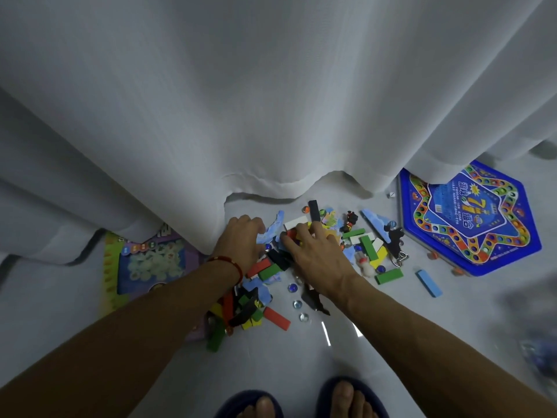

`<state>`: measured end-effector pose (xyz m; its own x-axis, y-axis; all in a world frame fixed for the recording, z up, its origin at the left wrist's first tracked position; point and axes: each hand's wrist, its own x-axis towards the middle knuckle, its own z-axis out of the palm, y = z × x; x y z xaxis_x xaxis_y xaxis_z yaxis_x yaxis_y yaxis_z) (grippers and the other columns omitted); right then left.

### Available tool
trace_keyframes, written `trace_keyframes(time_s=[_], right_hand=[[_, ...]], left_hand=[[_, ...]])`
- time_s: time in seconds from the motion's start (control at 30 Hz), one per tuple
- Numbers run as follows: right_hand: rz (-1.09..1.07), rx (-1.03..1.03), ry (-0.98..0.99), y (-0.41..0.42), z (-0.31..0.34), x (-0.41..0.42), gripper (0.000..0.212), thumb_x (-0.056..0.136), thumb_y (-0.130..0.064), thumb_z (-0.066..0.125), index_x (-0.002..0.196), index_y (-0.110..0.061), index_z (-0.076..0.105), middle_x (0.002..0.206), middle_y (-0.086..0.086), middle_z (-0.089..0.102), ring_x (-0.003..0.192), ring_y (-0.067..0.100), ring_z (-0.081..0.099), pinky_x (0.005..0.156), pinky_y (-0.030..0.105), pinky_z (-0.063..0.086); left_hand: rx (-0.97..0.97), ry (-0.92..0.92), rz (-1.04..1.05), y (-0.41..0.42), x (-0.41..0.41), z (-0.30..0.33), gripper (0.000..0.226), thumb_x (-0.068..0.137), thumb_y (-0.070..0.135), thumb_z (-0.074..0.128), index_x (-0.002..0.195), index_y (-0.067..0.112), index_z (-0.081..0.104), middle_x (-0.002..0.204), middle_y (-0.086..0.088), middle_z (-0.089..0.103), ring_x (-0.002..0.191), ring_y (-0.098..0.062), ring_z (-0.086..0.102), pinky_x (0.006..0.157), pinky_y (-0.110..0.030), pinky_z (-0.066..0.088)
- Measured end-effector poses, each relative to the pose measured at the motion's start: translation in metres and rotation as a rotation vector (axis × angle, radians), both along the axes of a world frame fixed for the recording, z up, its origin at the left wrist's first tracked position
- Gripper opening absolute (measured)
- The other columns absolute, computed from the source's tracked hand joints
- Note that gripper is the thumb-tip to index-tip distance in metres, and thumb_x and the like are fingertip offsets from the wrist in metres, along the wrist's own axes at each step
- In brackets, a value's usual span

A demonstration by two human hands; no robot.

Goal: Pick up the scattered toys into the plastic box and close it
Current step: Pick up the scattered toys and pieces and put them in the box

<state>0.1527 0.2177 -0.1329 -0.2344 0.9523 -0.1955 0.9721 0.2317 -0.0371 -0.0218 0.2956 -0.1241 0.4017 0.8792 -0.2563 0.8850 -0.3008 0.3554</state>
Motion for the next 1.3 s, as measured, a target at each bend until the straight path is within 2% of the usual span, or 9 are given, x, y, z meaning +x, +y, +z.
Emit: trace_keyframes(time_s=[0.13, 0.47, 0.6, 0.77, 0.93, 1.1, 1.2, 1.23, 1.3], right_hand=[[-0.048, 0.033, 0.077, 0.002, -0.004, -0.001, 0.054, 0.092, -0.022, 0.064, 0.14, -0.021, 0.04, 0.13, 0.016, 0.043, 0.114, 0.034, 0.044, 0.083, 0.047, 0.051], [-0.028, 0.024, 0.262, 0.004, -0.016, 0.014, 0.061, 0.083, -0.006, 0.071, 0.137, -0.018, 0.048, 0.136, 0.008, 0.047, 0.119, 0.029, 0.041, 0.097, 0.039, 0.043], [-0.319, 0.045, 0.642, 0.001, -0.006, 0.021, 0.023, 0.091, -0.01, 0.064, 0.113, -0.017, 0.066, 0.113, 0.006, 0.062, 0.104, 0.026, 0.053, 0.089, 0.038, 0.046], [-0.84, -0.164, 1.25, -0.03, 0.062, 0.041, 0.013, 0.091, -0.019, 0.071, 0.103, -0.023, 0.07, 0.097, 0.002, 0.071, 0.072, 0.015, 0.065, 0.068, 0.039, 0.058], [-1.032, -0.112, 1.504, -0.1, 0.149, 0.09, 0.02, 0.092, -0.006, 0.067, 0.112, -0.008, 0.067, 0.09, 0.019, 0.069, 0.064, 0.023, 0.062, 0.058, 0.031, 0.055], [-1.344, 0.294, 1.65, -0.213, 0.229, 0.161, 0.022, 0.091, 0.006, 0.058, 0.107, -0.006, 0.067, 0.08, 0.014, 0.065, 0.068, 0.023, 0.062, 0.068, 0.034, 0.061], [-1.564, 0.522, 1.711, -0.285, 0.265, 0.211, 0.013, 0.094, 0.003, 0.049, 0.094, -0.002, 0.061, 0.075, 0.012, 0.057, 0.065, 0.021, 0.056, 0.061, 0.031, 0.058], [-1.655, 0.58, 1.727, -0.307, 0.274, 0.226, 0.012, 0.095, -0.001, 0.048, 0.089, -0.002, 0.058, 0.075, 0.012, 0.055, 0.065, 0.022, 0.056, 0.058, 0.032, 0.058], [-1.764, 0.642, 1.751, -0.342, 0.285, 0.252, 0.01, 0.097, -0.011, 0.049, 0.098, -0.003, 0.054, 0.086, 0.013, 0.053, 0.075, 0.026, 0.057, 0.073, 0.04, 0.059]], left_hand=[[-0.001, -0.093, 0.052, 0.001, -0.001, 0.002, 0.029, 0.068, 0.007, 0.076, 0.091, 0.015, 0.06, 0.09, -0.007, 0.061, 0.086, -0.026, 0.055, 0.064, -0.032, 0.043], [0.109, -0.307, 0.173, -0.014, 0.0, 0.01, 0.02, 0.076, 0.002, 0.072, 0.088, 0.014, 0.061, 0.081, 0.0, 0.062, 0.073, -0.017, 0.059, 0.063, -0.034, 0.052], [0.0, -0.502, 0.403, -0.035, 0.012, 0.02, 0.016, 0.076, 0.005, 0.071, 0.086, 0.013, 0.061, 0.072, 0.003, 0.064, 0.063, -0.013, 0.061, 0.057, -0.03, 0.053], [-0.422, -0.76, 0.591, -0.064, 0.038, 0.048, 0.023, 0.077, -0.002, 0.071, 0.091, 0.009, 0.055, 0.08, -0.015, 0.068, 0.067, -0.026, 0.066, 0.062, -0.037, 0.059], [-0.618, -0.822, 0.257, -0.093, 0.096, 0.131, 0.029, 0.08, -0.005, 0.071, 0.101, 0.001, 0.052, 0.08, -0.025, 0.069, 0.057, -0.029, 0.065, 0.056, -0.034, 0.054], [-0.726, -0.715, -0.142, -0.157, 0.176, 0.233, 0.023, 0.085, -0.007, 0.064, 0.105, -0.003, 0.053, 0.086, -0.029, 0.066, 0.047, -0.021, 0.063, 0.043, -0.023, 0.05], [-0.802, -0.661, -0.274, -0.206, 0.232, 0.284, 0.02, 0.087, -0.008, 0.059, 0.103, 0.002, 0.052, 0.088, -0.03, 0.064, 0.049, -0.022, 0.062, 0.042, -0.021, 0.049], [-0.856, -0.663, -0.285, -0.22, 0.252, 0.297, 0.018, 0.088, -0.008, 0.056, 0.103, 0.002, 0.052, 0.092, -0.028, 0.062, 0.052, -0.023, 0.063, 0.043, -0.023, 0.052], [-0.911, -0.626, -0.35, -0.247, 0.29, 0.319, 0.018, 0.088, -0.003, 0.06, 0.105, 0.001, 0.056, 0.1, -0.02, 0.061, 0.075, -0.031, 0.069, 0.068, -0.036, 0.062]])
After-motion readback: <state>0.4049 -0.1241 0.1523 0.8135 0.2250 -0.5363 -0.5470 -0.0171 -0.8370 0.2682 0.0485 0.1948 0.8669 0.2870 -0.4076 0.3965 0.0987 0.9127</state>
